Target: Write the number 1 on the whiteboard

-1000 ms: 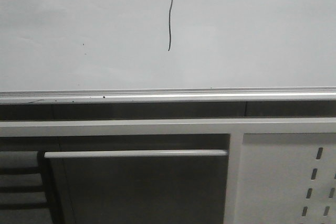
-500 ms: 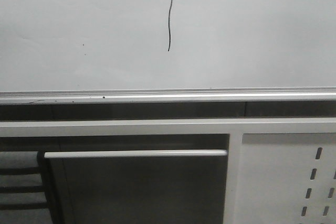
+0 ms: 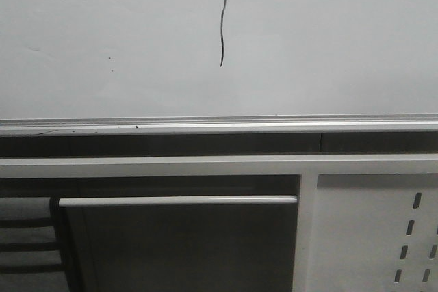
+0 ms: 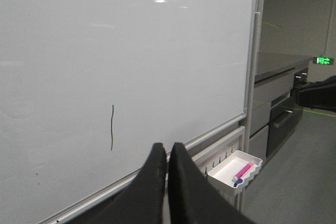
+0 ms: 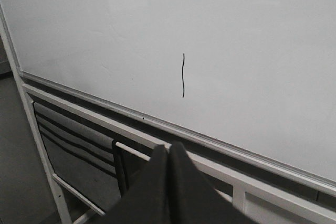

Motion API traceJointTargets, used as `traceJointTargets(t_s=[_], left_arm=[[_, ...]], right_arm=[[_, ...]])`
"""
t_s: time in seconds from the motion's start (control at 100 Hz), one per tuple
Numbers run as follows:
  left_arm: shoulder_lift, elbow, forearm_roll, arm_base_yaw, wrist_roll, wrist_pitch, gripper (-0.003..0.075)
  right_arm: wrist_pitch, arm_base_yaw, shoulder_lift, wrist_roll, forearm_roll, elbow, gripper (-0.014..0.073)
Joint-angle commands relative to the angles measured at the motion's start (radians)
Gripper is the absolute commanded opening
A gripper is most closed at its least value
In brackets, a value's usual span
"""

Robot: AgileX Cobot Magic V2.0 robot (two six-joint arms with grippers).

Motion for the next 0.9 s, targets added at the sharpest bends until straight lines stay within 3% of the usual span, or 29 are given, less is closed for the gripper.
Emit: traceJointTargets(t_s=[0.0, 0.89], left_arm=[[0.009, -0.024, -0.017, 0.001, -0.002, -0.05, -0.002], [0.009, -0.023, -0.02, 0.001, -0.002, -0.048, -0.002]], right_arm=[[-0.065, -0.007, 0.006, 0.0, 0.019, -0.025, -0.0053], [-0.024, -0.007, 0.006, 0.0, 0.029, -0.025, -0.0053]])
